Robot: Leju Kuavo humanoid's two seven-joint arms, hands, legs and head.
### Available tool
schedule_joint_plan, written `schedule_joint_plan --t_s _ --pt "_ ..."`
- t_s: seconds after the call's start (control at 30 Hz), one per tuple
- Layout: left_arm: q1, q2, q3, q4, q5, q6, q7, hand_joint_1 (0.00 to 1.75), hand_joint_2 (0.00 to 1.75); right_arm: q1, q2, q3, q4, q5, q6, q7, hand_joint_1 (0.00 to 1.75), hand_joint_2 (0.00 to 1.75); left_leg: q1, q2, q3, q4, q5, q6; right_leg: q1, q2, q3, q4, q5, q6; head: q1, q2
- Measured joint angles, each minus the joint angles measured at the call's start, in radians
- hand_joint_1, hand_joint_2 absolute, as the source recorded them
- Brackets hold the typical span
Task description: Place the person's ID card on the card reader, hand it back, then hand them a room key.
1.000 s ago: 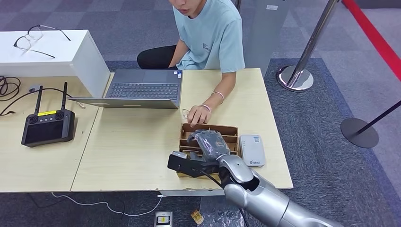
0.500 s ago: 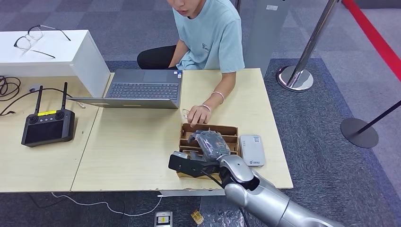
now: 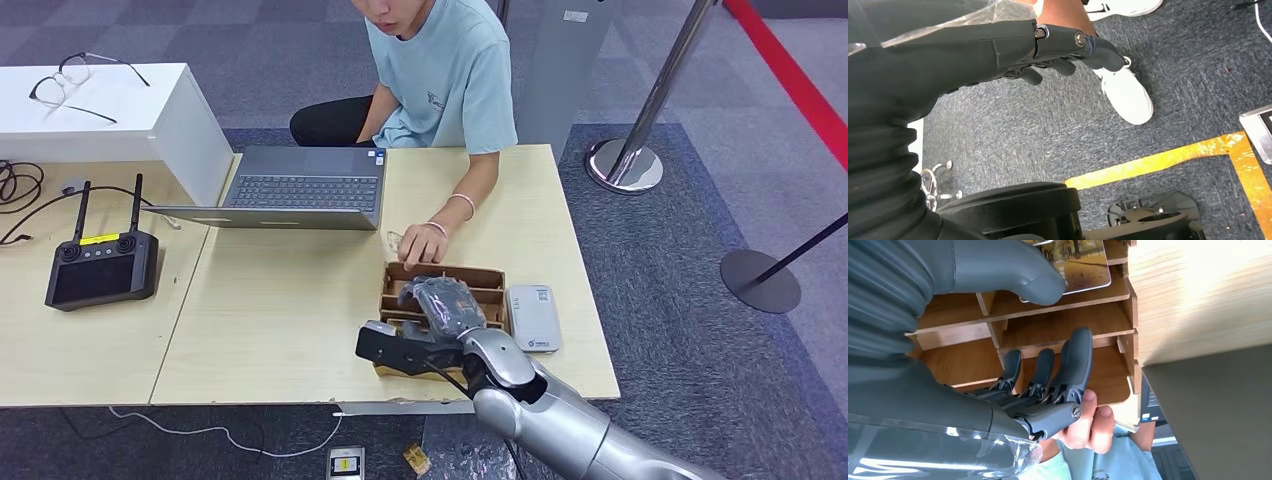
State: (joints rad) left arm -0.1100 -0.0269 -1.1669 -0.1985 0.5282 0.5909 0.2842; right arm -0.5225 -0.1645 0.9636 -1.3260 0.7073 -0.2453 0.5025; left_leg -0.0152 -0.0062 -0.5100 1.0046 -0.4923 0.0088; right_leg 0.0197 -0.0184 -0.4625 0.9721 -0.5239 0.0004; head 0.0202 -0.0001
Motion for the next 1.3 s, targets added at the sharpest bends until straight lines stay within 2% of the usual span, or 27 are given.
schedule_joint_plan --t_s 0.17,0.43,1.0,1.3 --pt "0.0 -0.002 0.0 0.0 0.0 0.0 0.0 0.0 1.75 0.0 0.0 0.0 0.002 0.005 0.002 0.0 1.01 1.75 0.0 0.0 0.0 0.0 0.0 0.0 0.0 0.0 0.0 0.0 0.0 0.0 0.0 0.0" --pt "0.0 -0.002 0.0 0.0 0.002 0.0 0.0 0.0 1.75 0.008 0.0 0.0 0.002 0.017 0.0 0.0 0.83 1.75 0.0 0.0 0.0 0.0 0.0 0.0 0.0 0.0 0.0 0.0 0.0 0.0 0.0 0.0" --pt "0.0 -0.002 0.0 0.0 0.015 0.002 0.0 0.0 1.75 0.042 -0.01 0.001 -0.066 0.072 0.022 0.018 0.9 1.75 0.0 0.0 0.0 0.0 0.0 0.0 0.0 0.0 -0.001 0.0 0.0 0.0 0.0 0.0" --pt "0.0 -0.002 0.0 0.0 0.016 0.004 -0.003 0.0 1.75 0.052 -0.014 0.001 -0.104 0.079 0.029 0.022 0.85 1.75 0.0 0.0 -0.001 0.0 0.0 0.0 0.0 0.0 -0.001 0.0 0.0 0.0 0.0 0.0"
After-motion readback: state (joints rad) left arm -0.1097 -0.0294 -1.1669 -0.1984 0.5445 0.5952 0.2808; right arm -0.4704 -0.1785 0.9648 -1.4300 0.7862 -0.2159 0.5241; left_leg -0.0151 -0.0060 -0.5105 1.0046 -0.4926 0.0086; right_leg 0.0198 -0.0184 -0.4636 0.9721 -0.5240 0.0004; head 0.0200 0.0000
